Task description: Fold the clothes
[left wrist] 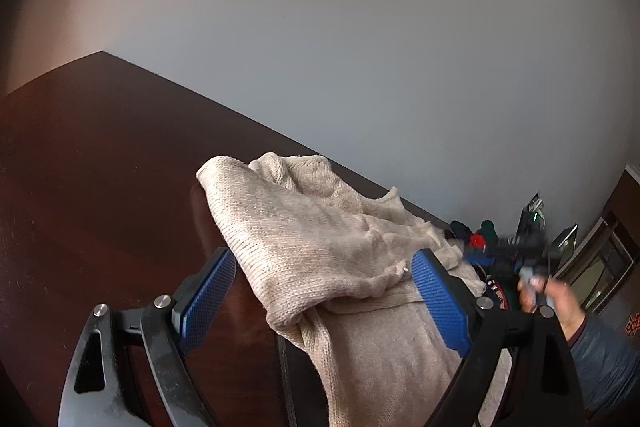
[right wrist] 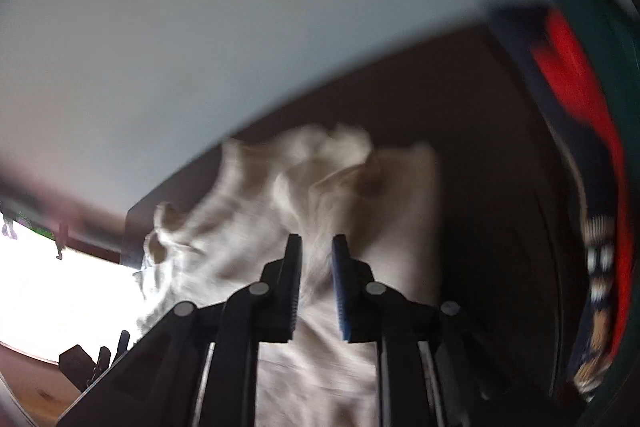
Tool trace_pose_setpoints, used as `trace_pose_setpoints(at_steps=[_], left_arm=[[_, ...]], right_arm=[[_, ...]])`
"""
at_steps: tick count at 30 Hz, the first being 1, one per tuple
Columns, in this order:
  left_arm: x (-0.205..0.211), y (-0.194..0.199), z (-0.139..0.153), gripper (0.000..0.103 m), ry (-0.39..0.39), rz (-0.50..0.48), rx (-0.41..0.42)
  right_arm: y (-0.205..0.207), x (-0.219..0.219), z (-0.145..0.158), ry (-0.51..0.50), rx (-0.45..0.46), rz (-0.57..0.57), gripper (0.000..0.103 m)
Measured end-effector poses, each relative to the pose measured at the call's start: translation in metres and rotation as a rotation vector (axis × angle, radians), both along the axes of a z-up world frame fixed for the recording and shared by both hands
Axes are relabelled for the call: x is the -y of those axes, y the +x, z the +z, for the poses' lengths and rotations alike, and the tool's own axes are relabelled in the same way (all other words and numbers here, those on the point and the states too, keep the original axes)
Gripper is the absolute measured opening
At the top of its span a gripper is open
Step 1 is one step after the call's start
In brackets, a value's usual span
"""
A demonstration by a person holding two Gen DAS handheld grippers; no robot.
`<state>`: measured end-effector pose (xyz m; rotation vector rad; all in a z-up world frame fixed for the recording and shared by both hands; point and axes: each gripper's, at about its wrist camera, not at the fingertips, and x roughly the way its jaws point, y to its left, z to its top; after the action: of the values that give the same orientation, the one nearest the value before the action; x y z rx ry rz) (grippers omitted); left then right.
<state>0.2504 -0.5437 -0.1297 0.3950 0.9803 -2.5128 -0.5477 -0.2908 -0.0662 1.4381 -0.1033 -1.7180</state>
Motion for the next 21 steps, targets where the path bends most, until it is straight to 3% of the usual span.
trace_pose_setpoints(at_steps=[3,8,11,15,17,21], left_arm=[[0.002,0.0,-0.001,0.092,0.012,0.005,-0.001],[0.004,0.002,-0.002,0.092,0.011,0.029,-0.005],[0.004,0.013,0.0,0.092,-0.007,0.086,-0.023],[0.004,0.043,0.006,0.092,-0.014,0.206,-0.039],[-0.001,0.036,0.01,0.092,-0.027,0.188,0.062],[-0.011,0.019,0.017,0.092,-0.055,0.14,0.278]], right_arm=[[-0.002,-0.019,-0.004,-0.01,0.008,-0.011,0.03],[0.003,-0.022,0.008,-0.053,-0.026,-0.003,0.064],[0.02,-0.01,0.013,-0.123,-0.006,0.021,0.068],[0.049,-0.027,0.011,-0.213,0.098,0.075,0.073],[0.064,-0.049,0.01,-0.269,0.165,0.115,0.075],[0.078,-0.1,0.014,-0.331,0.205,0.134,0.084]])
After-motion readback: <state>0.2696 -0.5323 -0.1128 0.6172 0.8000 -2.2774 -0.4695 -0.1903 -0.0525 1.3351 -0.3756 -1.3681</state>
